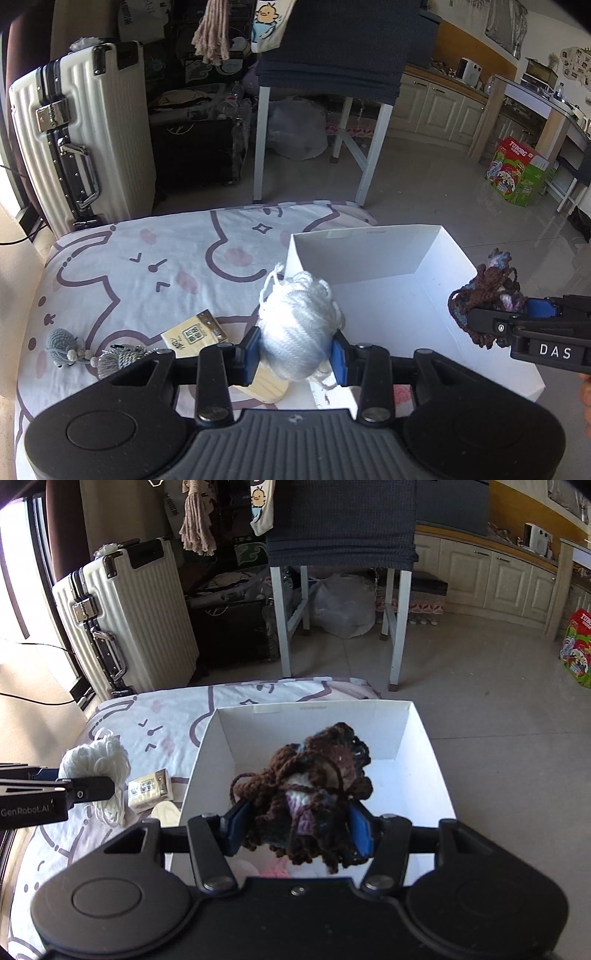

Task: Organize objects
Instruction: 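Lift the brown doll and white yarn ball and carry them toward the box, then open the right tool dropping the doll while the left tool releases the yarn ball, then withdraw both tools from the box back over the remaining toys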

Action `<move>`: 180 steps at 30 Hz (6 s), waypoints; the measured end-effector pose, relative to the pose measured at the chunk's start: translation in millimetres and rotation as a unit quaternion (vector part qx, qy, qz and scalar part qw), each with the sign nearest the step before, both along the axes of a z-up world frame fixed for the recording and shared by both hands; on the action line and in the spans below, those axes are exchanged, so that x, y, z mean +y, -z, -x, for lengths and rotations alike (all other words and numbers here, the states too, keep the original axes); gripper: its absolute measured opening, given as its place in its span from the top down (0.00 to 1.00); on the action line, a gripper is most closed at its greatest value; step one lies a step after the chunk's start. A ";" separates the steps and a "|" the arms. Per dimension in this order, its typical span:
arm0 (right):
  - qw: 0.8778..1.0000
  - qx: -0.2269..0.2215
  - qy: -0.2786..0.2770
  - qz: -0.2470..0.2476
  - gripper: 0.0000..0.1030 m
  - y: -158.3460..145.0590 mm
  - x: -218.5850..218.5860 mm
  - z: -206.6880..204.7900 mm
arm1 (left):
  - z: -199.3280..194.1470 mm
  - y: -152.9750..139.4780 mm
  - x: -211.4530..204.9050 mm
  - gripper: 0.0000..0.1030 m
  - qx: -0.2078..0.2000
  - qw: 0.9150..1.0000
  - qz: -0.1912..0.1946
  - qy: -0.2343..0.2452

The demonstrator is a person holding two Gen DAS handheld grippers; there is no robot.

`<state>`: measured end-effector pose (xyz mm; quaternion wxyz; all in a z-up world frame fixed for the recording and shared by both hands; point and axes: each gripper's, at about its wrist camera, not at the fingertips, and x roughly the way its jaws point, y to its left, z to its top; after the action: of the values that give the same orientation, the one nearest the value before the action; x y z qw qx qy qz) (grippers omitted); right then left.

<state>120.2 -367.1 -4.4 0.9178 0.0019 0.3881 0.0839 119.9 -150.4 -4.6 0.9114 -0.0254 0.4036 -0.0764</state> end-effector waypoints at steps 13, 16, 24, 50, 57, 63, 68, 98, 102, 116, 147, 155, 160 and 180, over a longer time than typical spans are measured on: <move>1.000 0.012 -0.007 0.023 0.44 -3.2 -31.5 -20.2 | -19.6 5.4 -57.6 0.62 0.019 0.999 -0.011 0.046; 0.999 0.026 -0.022 0.031 0.44 2.0 -32.8 -28.3 | -27.7 10.1 -66.0 0.61 0.032 0.998 -0.017 0.054; 0.994 0.081 -0.055 0.050 0.43 27.5 -28.4 -50.9 | -53.5 29.3 -81.9 0.61 0.082 0.993 -0.037 0.075; 0.978 0.164 -0.085 0.097 0.40 78.1 -34.7 -80.0 | -97.7 85.4 -108.2 0.49 0.147 0.972 -0.137 0.121; 0.978 0.160 -0.088 0.103 0.35 77.2 -31.5 -80.3 | -94.6 83.6 -113.8 0.36 0.137 0.974 -0.130 0.122; 0.978 0.157 -0.088 0.102 0.35 74.3 -33.3 -79.1 | -93.9 83.4 -112.6 0.36 0.138 0.975 -0.130 0.118; 0.979 0.154 -0.087 0.102 0.35 72.3 -34.3 -78.6 | -93.2 80.7 -112.0 0.36 0.135 0.975 -0.128 0.117; 0.990 0.121 -0.026 0.063 0.24 29.8 -46.3 -39.0 | -50.9 43.3 -95.1 0.16 0.146 0.979 -0.100 0.105; 0.991 0.113 -0.020 0.067 0.20 24.3 -46.6 -29.5 | -43.0 39.4 -90.3 0.08 0.147 0.979 -0.095 0.102; 0.995 0.081 0.013 0.063 0.10 7.6 -50.9 5.4 | -21.6 34.2 -73.4 0.00 0.146 0.983 -0.078 0.083; 0.995 0.068 0.056 0.040 0.00 4.4 -34.8 24.1 | -3.0 19.6 -7.5 0.00 0.106 0.994 -0.037 0.008; 0.997 0.060 0.044 0.029 0.00 0.9 -4.4 13.8 | -3.0 16.3 32.4 0.00 0.101 0.994 -0.032 -0.032; 0.997 0.061 0.031 0.027 0.00 0.3 20.5 5.6 | -1.7 15.1 55.8 0.00 0.098 0.993 -0.028 -0.056; 0.998 0.054 -0.018 0.002 0.00 2.0 100.1 -18.3 | 3.3 11.1 141.0 0.00 0.081 0.988 -0.029 -0.129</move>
<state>138.5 -267.0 -6.4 0.8940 -0.0027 0.4369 0.0993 116.6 -9.3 -15.7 0.8782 -0.0566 0.4716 0.0559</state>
